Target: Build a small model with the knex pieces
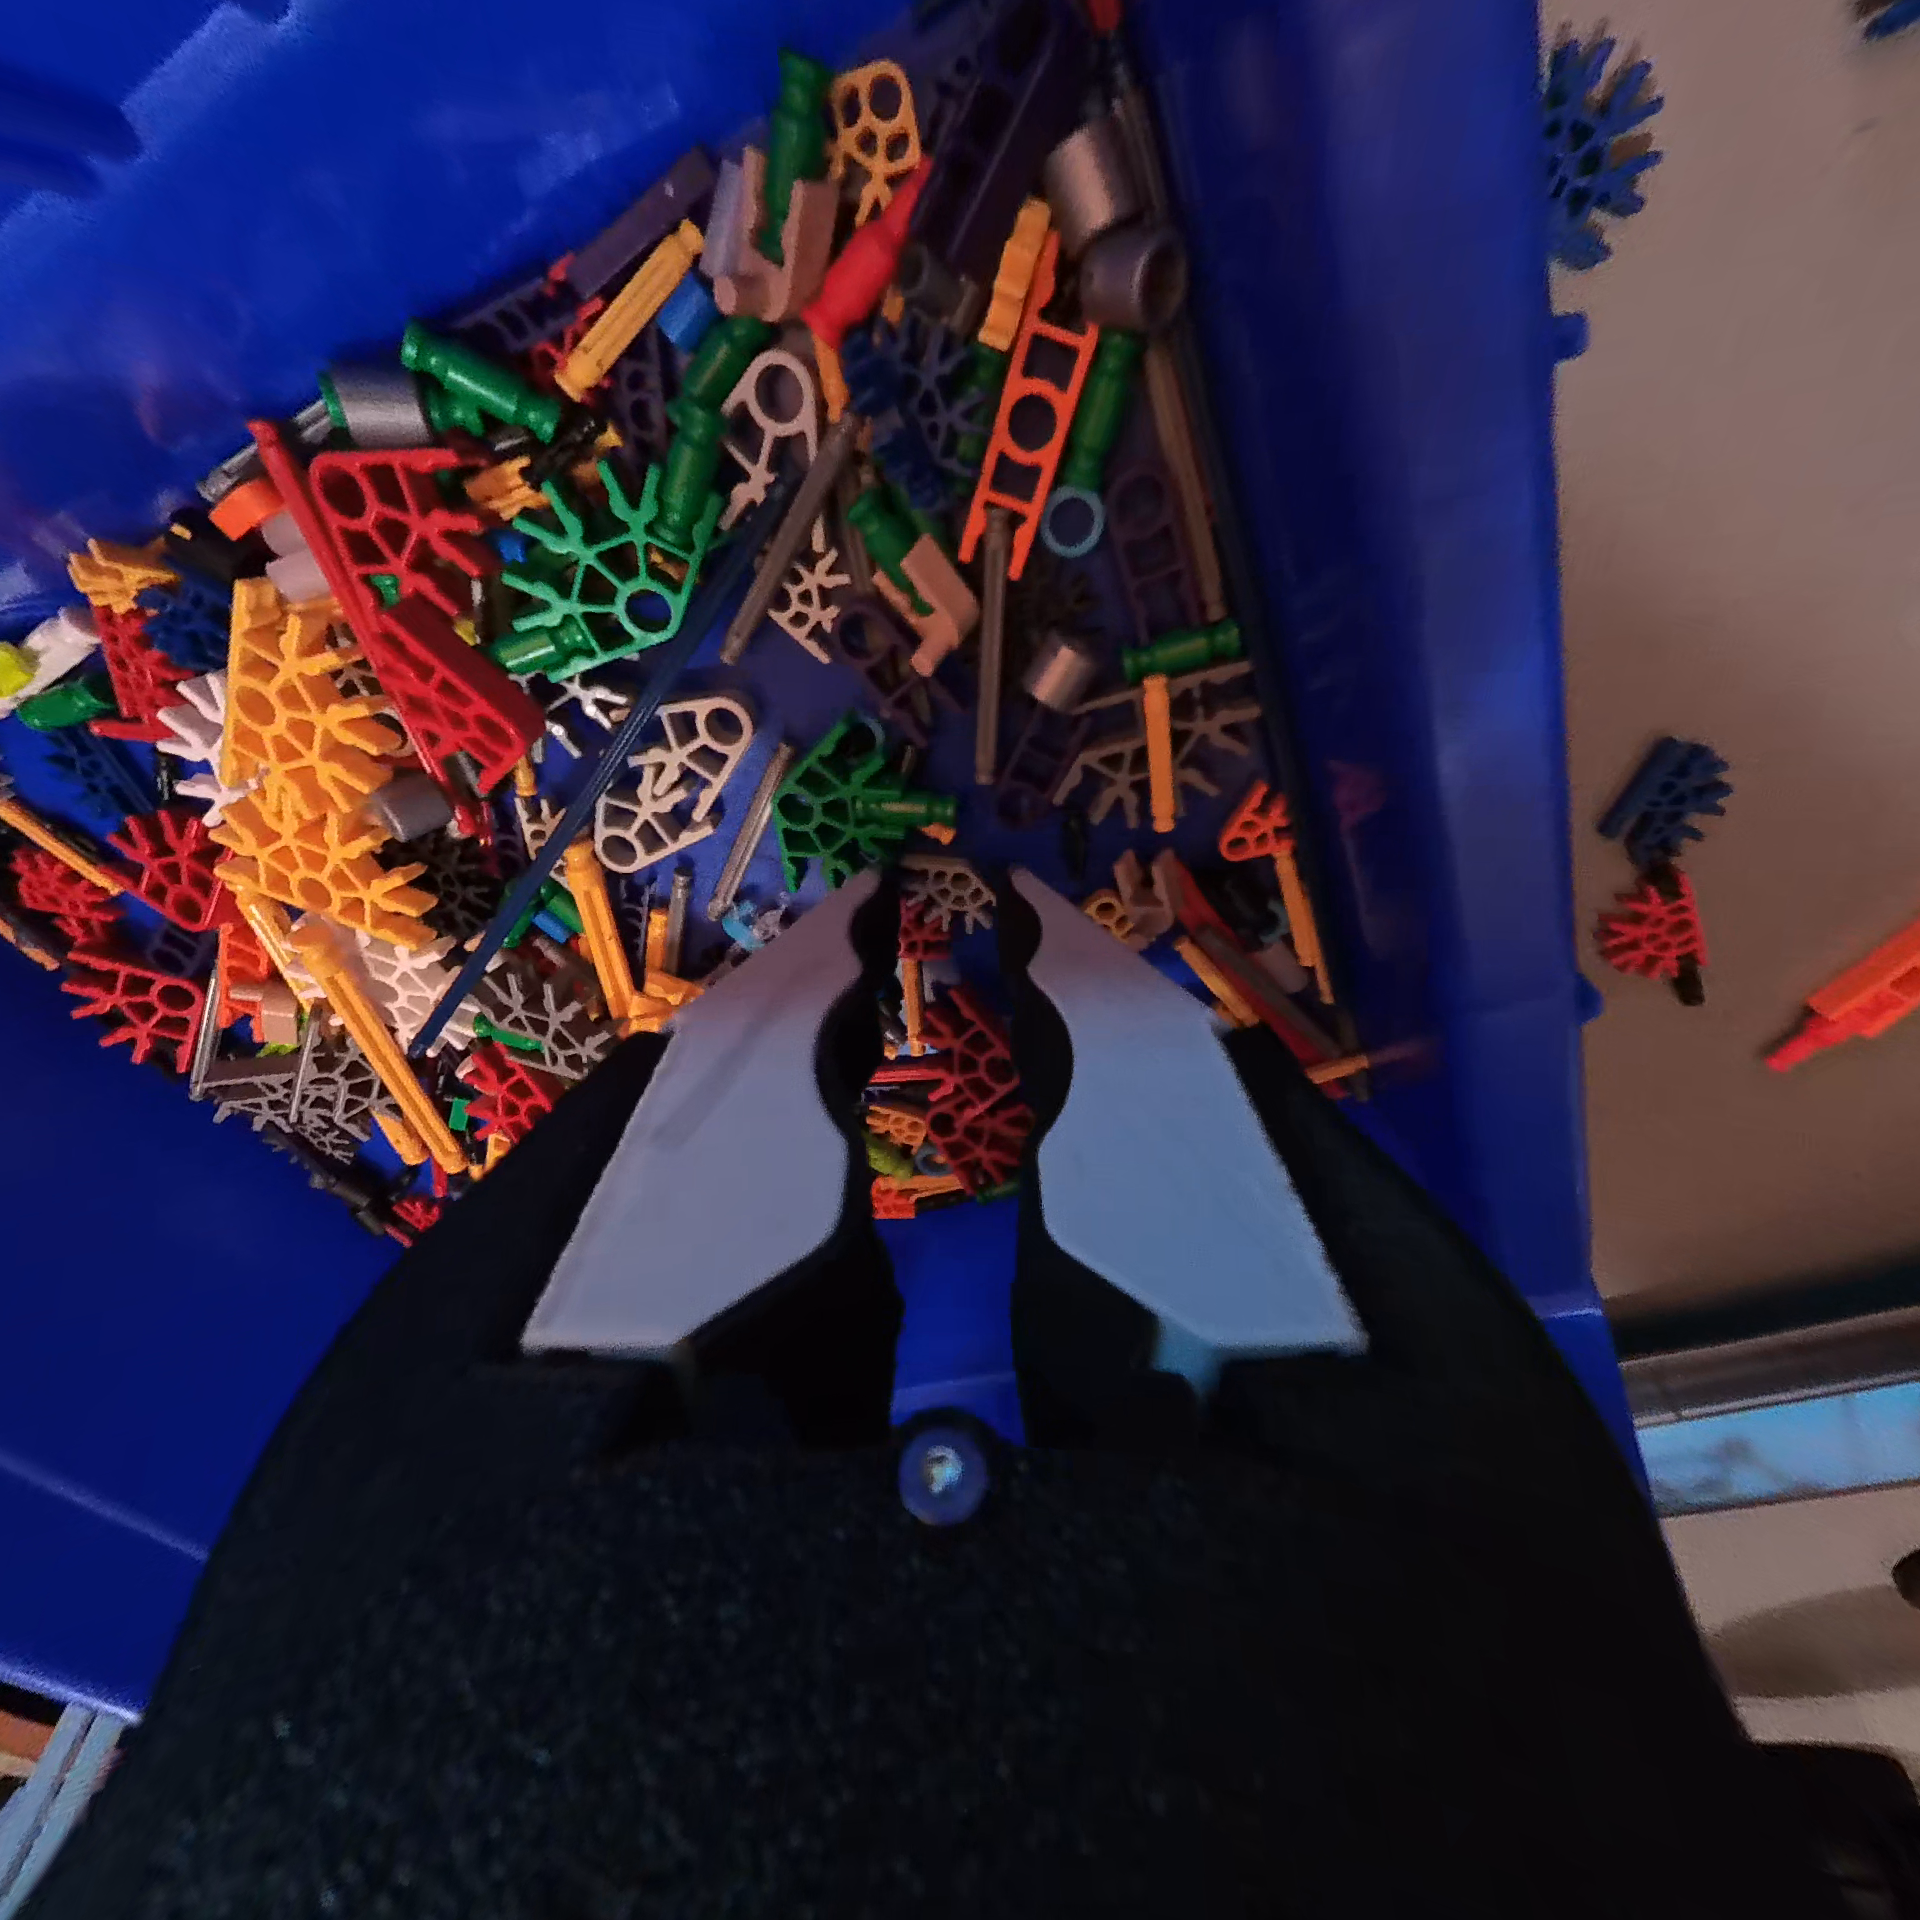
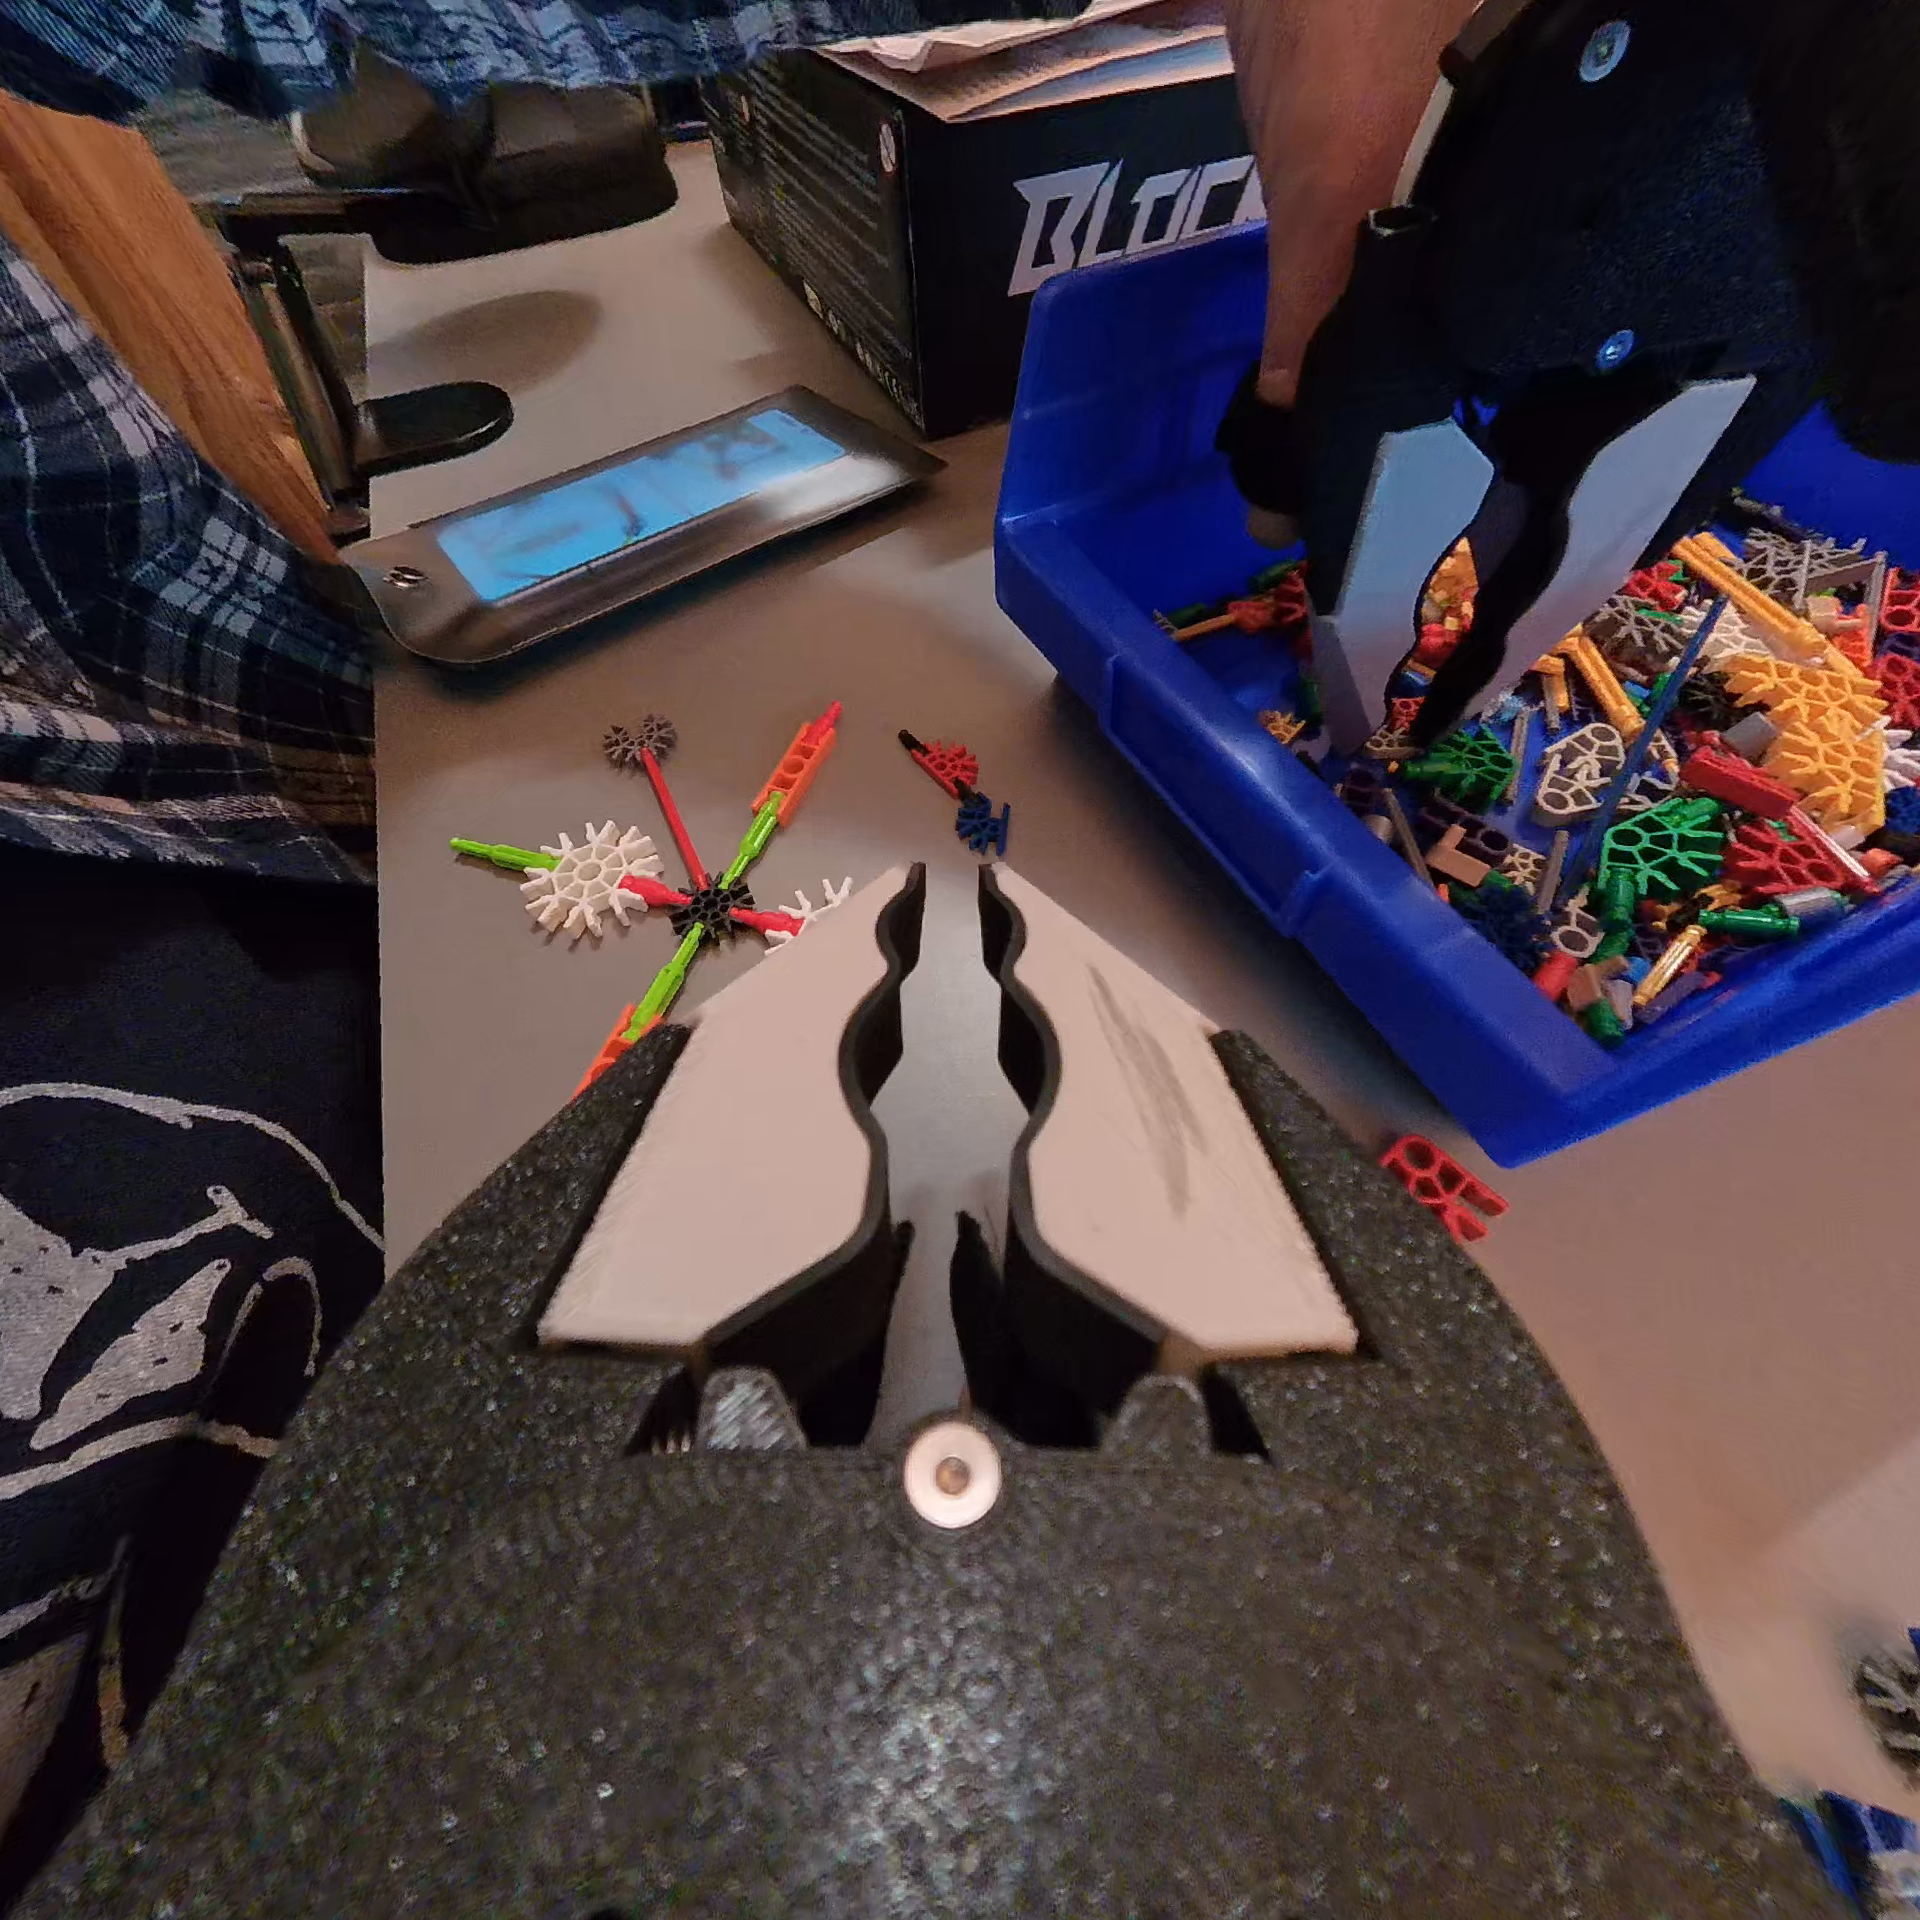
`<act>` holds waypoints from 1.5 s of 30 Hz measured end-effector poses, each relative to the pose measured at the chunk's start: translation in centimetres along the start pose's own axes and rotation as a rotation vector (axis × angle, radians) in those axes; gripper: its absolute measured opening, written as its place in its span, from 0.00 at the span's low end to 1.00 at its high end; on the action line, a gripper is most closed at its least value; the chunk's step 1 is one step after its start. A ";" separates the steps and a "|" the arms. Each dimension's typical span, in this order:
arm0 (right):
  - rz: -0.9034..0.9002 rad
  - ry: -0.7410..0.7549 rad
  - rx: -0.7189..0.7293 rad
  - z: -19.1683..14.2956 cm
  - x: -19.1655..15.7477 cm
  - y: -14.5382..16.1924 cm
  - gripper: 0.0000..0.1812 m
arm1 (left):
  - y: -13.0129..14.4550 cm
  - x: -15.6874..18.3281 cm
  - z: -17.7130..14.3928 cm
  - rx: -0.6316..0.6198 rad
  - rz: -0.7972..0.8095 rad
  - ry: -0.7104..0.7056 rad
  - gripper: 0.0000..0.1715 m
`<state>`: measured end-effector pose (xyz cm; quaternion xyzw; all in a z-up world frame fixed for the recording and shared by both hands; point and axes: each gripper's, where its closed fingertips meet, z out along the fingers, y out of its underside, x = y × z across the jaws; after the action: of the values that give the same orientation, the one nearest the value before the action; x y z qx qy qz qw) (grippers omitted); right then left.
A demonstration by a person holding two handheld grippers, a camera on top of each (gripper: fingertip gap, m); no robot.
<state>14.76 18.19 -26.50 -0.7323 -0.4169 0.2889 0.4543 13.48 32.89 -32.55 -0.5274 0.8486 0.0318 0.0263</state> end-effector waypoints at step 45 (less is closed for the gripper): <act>-0.007 0.242 0.152 -0.1 2.8 -4.9 0.13 | -2.8 -0.5 -10.9 0.536 -0.126 -0.298 0.07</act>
<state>14.45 21.81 -22.13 -0.7238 -0.3385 0.2280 0.5563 16.10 31.25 -21.70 -0.5426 0.7793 -0.1178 0.2905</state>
